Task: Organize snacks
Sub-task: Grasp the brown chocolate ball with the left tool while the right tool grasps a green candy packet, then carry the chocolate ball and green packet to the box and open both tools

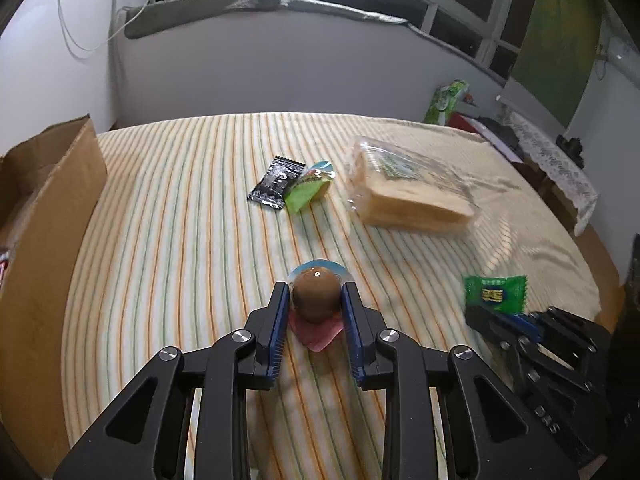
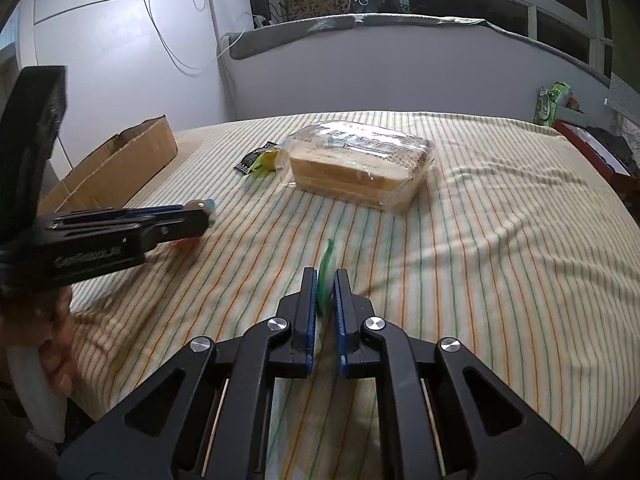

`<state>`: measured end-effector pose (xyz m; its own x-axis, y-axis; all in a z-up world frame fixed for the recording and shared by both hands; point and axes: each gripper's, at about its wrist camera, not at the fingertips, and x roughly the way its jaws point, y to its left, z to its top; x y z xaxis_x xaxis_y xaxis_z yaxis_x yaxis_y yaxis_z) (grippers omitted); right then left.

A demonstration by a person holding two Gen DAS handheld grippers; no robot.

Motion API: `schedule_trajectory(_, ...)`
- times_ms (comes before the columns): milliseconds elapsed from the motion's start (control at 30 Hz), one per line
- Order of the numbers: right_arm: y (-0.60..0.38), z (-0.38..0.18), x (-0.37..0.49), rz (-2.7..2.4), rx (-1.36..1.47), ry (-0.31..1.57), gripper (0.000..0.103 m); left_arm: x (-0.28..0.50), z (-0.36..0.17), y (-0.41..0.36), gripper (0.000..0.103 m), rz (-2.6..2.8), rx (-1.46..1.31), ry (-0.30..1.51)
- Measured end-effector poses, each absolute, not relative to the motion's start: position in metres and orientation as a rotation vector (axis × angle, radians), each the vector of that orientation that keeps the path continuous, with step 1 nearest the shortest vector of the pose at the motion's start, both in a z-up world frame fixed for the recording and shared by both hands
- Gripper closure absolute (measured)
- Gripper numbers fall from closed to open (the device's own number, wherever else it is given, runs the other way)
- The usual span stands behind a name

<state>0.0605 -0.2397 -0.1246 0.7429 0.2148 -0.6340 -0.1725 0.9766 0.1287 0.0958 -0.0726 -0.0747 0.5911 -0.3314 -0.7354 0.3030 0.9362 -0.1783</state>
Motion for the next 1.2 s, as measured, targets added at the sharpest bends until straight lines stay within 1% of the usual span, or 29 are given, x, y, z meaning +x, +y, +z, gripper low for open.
schedule_trajectory(333, -0.245, -0.123, 0.051, 0.175, 0.097, 0.664, 0.095, 0.068, -0.068, -0.066, 0.078, -0.350, -0.028, 0.773)
schedule_trajectory(433, -0.247, -0.122, 0.052, 0.176, 0.116, 0.661, 0.095, 0.064, -0.065, -0.068, 0.078, -0.329, -0.004, 0.723)
schedule_trajectory(567, -0.244, -0.106, 0.051, 0.172, 0.099, 0.635, 0.095, 0.058, -0.053, -0.065, 0.078, -0.319, -0.014, 0.689)
schedule_trajectory(700, -0.238, -0.071, 0.041, 0.166, 0.082, 0.566, 0.095, 0.045, -0.026, -0.060, 0.078, -0.310, -0.007, 0.617)
schedule_trajectory(900, -0.218, -0.015, 0.012, 0.152, 0.016, 0.457, 0.095, 0.002, 0.031, -0.044, 0.078, -0.293, 0.016, 0.460)
schedule_trajectory(1033, -0.207, 0.004, -0.002, 0.152, -0.016, 0.424, 0.095, -0.020, 0.056, -0.034, 0.078, -0.288, 0.017, 0.385)
schedule_trajectory(1100, -0.204, 0.003, 0.000, 0.155, -0.035, 0.451, 0.095, -0.025, 0.062, -0.031, 0.078, -0.288, 0.012, 0.365)
schedule_trajectory(1133, -0.204, -0.001, 0.002, 0.157, -0.043, 0.476, 0.093, -0.027, 0.064, -0.028, 0.078, -0.285, 0.009, 0.358)
schedule_trajectory(1200, -0.204, -0.026, 0.014, 0.152, -0.071, 0.543, 0.064, -0.027, 0.063, -0.023, 0.078, -0.278, -0.003, 0.358)
